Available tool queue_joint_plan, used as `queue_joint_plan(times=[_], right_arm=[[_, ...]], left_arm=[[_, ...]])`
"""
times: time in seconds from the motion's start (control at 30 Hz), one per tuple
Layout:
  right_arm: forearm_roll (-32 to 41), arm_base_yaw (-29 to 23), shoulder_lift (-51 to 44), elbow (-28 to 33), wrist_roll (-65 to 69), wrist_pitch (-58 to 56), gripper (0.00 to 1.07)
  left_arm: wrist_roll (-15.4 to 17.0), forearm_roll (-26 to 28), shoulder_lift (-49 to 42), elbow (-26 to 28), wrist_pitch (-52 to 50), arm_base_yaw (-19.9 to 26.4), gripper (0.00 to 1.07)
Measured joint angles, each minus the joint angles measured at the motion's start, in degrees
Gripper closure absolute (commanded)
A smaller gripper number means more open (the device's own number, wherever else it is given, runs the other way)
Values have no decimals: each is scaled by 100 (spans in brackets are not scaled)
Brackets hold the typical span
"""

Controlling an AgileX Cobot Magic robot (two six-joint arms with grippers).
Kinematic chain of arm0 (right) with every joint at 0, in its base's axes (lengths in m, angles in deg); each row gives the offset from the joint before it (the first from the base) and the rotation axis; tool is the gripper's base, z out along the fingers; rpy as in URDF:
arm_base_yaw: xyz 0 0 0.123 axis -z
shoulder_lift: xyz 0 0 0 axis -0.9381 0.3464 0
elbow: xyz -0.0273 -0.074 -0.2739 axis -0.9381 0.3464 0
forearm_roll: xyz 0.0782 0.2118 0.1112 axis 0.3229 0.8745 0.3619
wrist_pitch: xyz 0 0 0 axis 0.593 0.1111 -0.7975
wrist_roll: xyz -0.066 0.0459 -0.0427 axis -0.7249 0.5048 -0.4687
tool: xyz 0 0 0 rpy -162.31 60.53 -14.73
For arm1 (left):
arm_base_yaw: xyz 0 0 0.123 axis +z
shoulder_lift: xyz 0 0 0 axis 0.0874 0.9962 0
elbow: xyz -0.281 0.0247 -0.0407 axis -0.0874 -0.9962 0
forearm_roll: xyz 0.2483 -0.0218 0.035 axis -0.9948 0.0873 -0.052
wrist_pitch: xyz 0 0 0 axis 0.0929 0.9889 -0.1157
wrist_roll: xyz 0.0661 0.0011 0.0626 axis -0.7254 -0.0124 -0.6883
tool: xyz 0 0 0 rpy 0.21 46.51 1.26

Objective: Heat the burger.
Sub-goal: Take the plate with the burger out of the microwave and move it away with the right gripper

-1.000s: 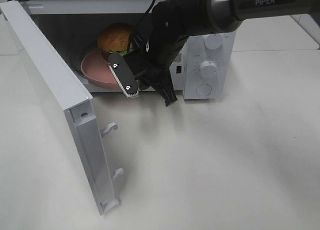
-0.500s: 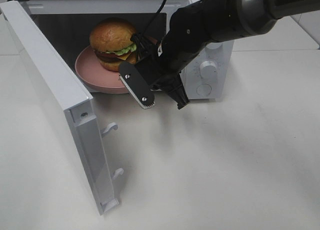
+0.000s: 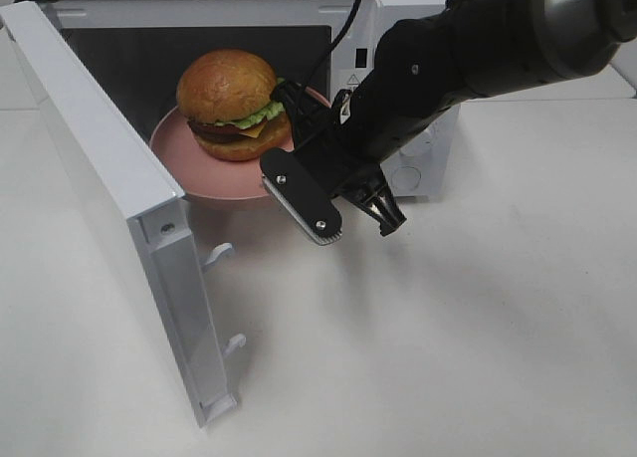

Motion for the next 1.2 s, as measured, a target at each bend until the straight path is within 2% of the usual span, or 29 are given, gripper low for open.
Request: queue_joint_plan(times=[0.07, 0.3, 1.07, 1.2], right_arm=[[229, 0, -155, 126, -195, 6, 107], [350, 0, -418, 338, -327, 23, 107], [132, 0, -1570, 1570, 183, 57, 107], [92, 0, -1931, 1937, 447, 46, 107]], left_arm=[[0, 0, 0, 0, 0, 0, 7], [0, 0, 0, 0, 0, 0, 7], [0, 0, 0, 0, 0, 0, 7], [0, 0, 0, 0, 0, 0, 7]])
